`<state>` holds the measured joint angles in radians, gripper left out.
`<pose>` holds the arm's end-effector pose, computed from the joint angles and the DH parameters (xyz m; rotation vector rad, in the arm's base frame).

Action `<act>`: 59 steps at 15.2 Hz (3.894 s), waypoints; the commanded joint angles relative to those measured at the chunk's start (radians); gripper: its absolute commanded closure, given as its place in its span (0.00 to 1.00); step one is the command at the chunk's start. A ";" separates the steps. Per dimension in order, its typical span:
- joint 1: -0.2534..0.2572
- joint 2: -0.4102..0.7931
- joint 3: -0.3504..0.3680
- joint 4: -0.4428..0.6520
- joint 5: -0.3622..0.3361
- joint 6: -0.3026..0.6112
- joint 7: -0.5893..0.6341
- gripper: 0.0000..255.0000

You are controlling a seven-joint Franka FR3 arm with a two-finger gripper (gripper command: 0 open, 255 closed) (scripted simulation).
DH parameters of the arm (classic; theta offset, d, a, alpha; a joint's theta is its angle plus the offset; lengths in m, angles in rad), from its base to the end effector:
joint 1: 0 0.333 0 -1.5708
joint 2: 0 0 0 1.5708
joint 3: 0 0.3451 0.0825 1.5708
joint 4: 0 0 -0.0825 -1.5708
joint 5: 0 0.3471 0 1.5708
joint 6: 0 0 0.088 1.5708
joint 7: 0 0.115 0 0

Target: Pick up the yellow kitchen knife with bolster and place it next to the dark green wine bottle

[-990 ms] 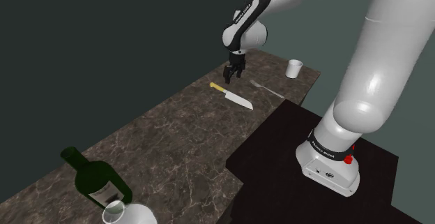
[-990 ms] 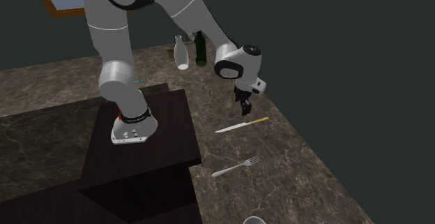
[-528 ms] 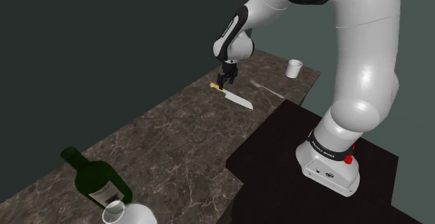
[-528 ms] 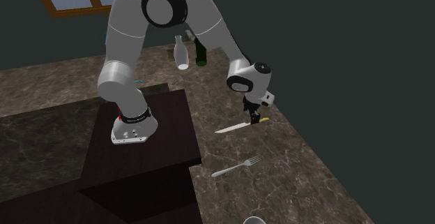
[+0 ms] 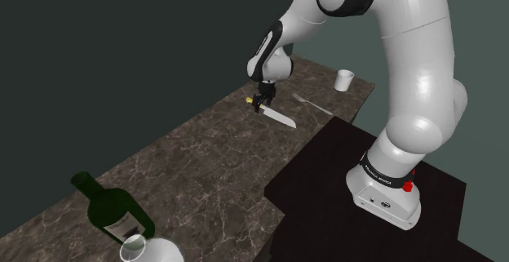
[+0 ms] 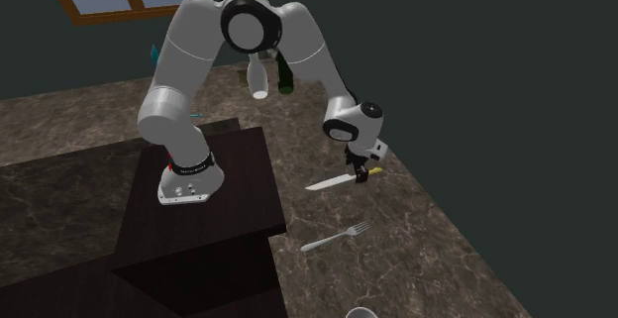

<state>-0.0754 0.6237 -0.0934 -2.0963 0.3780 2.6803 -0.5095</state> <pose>0.5584 -0.1047 0.1648 -3.0309 -0.0236 -0.0131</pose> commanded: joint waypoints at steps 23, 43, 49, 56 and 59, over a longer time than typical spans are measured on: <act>0.013 -0.050 -0.015 -0.017 -0.014 -0.033 0.016 1.00; 0.060 -0.285 -0.082 -0.053 -0.111 -0.227 0.103 1.00; 0.068 -0.346 -0.095 -0.046 -0.141 -0.292 0.129 1.00; 0.074 -0.411 -0.106 -0.028 -0.172 -0.371 0.156 1.00; 0.076 -0.436 -0.109 -0.017 -0.184 -0.406 0.167 1.00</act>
<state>-0.0006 0.1950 -0.2021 -2.1167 0.1977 2.2843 -0.3461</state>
